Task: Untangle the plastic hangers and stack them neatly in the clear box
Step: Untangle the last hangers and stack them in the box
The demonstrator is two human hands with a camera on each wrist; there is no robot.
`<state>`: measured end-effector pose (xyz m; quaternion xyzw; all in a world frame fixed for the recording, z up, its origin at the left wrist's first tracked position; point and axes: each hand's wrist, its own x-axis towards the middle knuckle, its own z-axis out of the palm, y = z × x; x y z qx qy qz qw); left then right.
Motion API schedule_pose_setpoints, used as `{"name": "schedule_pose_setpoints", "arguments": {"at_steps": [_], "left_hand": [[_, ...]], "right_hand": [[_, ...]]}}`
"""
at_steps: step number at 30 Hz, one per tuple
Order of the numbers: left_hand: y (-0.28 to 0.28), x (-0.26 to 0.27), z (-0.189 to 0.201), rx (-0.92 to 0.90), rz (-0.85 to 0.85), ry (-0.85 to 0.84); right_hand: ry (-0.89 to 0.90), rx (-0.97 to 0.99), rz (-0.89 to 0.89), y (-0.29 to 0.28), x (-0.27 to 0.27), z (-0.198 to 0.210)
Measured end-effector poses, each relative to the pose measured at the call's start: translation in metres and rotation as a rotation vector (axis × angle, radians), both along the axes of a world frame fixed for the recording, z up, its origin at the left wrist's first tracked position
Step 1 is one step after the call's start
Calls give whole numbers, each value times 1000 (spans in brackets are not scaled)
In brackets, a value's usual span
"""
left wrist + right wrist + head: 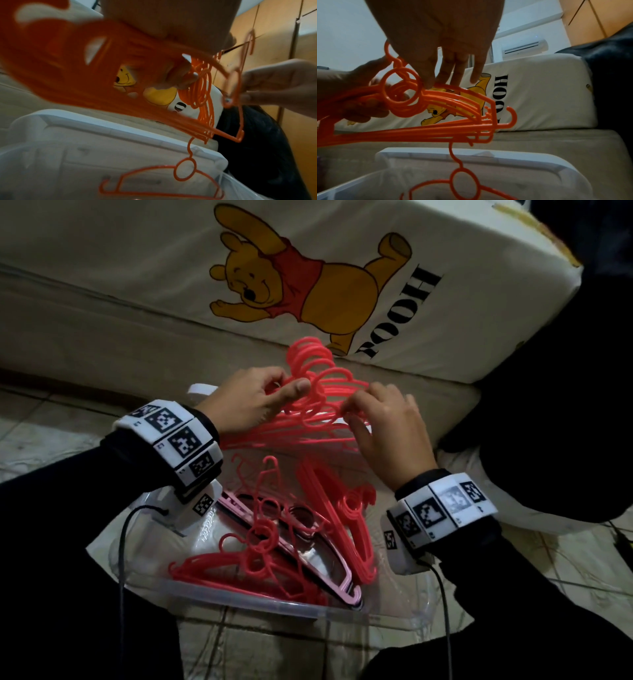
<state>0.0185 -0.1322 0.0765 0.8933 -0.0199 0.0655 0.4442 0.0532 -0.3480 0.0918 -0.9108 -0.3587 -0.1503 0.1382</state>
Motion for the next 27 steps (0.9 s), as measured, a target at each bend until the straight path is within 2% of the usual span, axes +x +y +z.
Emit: {"name": "schedule_pose_setpoints", "arguments": {"at_steps": [8,14,19,22,24,27], "left_hand": [[-8,-2,-4,-56,-39,57],[-8,-5,-2,-28,-51,66],[-7,-1,0,87,-23,20],[-3,0,1,131,24,-6],[1,-1,2,136,59,-9],[3,-1,4,155,78,-12]], "right_hand": [[77,62,-5,4,0,-10],[80,120,4,4,2,-10],[101,164,20,4,6,-7],[84,204,-57,-8,19,-1],[127,129,-162,-20,29,-2],[303,-134,-278,-32,37,-17]]}}
